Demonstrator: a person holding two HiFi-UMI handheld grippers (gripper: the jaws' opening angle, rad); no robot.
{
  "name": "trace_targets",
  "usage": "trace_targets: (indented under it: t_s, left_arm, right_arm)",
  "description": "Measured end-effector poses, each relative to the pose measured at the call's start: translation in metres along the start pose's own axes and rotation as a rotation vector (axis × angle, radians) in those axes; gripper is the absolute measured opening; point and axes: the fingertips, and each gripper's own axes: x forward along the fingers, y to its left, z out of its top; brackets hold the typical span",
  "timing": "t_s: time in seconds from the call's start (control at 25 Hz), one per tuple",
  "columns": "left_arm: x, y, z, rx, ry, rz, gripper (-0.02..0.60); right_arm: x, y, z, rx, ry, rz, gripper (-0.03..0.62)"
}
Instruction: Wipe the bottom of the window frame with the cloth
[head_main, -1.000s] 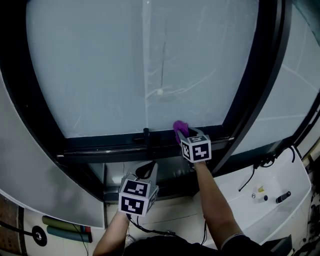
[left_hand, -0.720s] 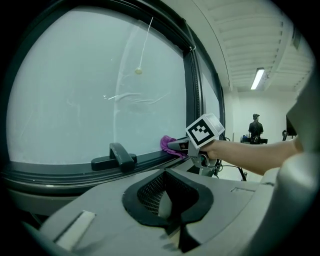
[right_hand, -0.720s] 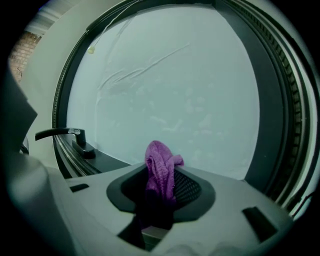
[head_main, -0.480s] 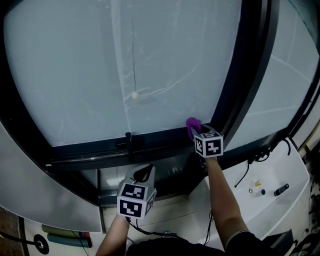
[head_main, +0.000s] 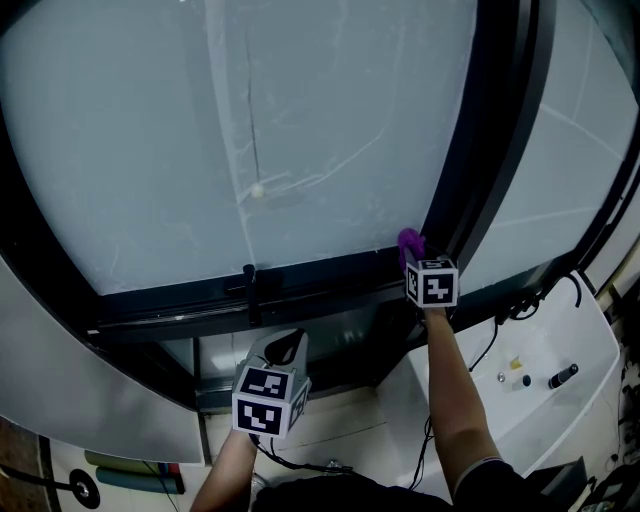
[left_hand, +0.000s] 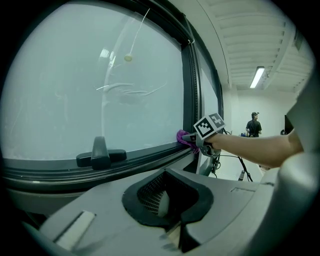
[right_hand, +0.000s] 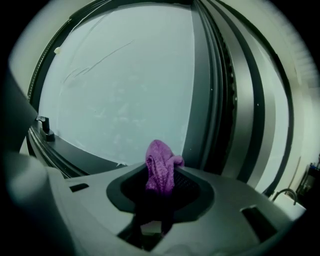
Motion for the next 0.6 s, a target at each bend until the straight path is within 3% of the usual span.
trace_targets:
  t_s: [0.24, 0.6]
  left_arm:
    - [-0.009, 0.008, 0.001, -0.021, -0.014, 0.035, 0.008]
    - [-0.049, 0.042, 0.014, -0.018, -0.083, 0.091, 0.008]
  right_arm:
    - [0.000, 0.000, 0.004, 0.000, -0.002, 0.001, 0.130]
    - [-0.059, 0.050, 0.067, -0.006, -0.171, 0.058, 0.130]
